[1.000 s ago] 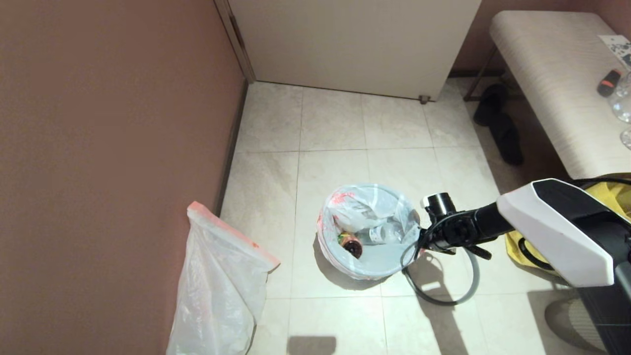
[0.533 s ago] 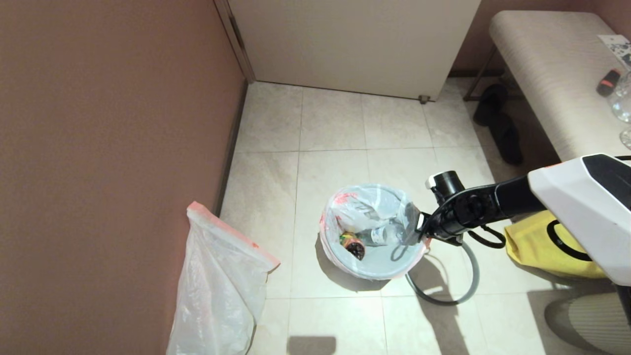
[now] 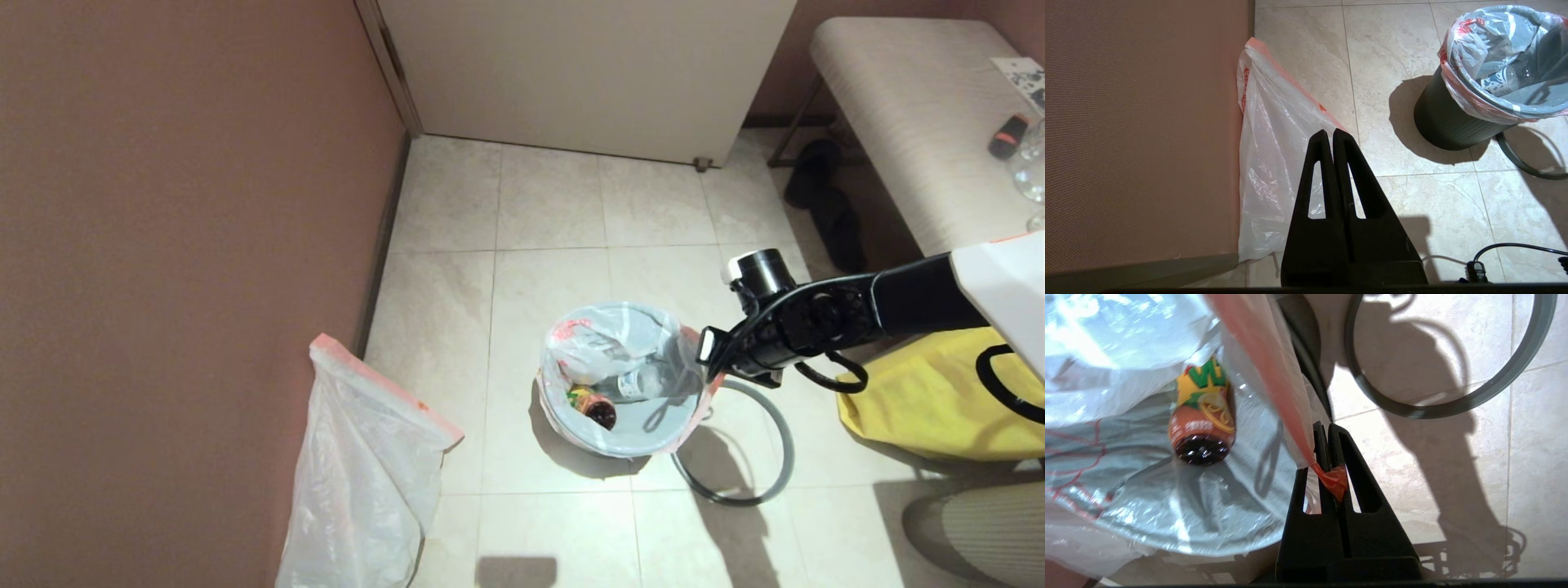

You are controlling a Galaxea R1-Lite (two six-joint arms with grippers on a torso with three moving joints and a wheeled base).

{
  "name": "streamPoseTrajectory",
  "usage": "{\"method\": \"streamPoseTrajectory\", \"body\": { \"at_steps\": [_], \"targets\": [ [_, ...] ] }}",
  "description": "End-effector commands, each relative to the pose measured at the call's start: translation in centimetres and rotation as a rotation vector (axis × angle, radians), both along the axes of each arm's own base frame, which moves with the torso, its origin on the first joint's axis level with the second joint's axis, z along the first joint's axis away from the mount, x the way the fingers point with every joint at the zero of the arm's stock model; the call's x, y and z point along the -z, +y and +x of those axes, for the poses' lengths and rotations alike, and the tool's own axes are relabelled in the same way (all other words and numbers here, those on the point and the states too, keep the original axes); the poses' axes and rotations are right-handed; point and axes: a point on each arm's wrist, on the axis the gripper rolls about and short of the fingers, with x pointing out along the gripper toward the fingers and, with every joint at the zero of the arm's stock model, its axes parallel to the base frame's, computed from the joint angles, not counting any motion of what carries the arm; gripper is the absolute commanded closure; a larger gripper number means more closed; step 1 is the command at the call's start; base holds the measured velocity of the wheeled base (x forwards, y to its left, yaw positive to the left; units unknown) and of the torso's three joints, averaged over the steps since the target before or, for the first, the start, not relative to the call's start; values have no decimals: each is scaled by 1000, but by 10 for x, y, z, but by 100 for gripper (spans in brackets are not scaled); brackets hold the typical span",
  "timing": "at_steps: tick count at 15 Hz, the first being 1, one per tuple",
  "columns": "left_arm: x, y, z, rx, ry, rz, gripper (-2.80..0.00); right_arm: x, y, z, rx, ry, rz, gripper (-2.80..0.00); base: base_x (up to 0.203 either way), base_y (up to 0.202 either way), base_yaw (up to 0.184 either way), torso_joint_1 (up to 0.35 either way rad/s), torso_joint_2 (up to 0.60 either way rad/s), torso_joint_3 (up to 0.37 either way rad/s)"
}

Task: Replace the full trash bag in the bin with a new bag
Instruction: Place the trash bag on the floor

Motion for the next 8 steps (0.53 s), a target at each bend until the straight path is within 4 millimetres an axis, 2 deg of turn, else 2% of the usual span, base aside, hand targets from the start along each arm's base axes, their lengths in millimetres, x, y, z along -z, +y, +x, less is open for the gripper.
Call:
{"method": "streamPoseTrajectory", "body": {
  "at_steps": [1,3,8],
  "targets": [
    [0,0,0,0,1,1,0,-16,3,-11,-10,-28,11,0,0,0,0,0,0,0],
    [0,0,0,0,1,-1,0,-26,12,-19,-24,-44,28,0,0,0,0,0,0,0],
    [0,0,0,0,1,0,0,-42,18,-37,-51,-68,39,0,0,0,0,0,0,0]
  ]
}}
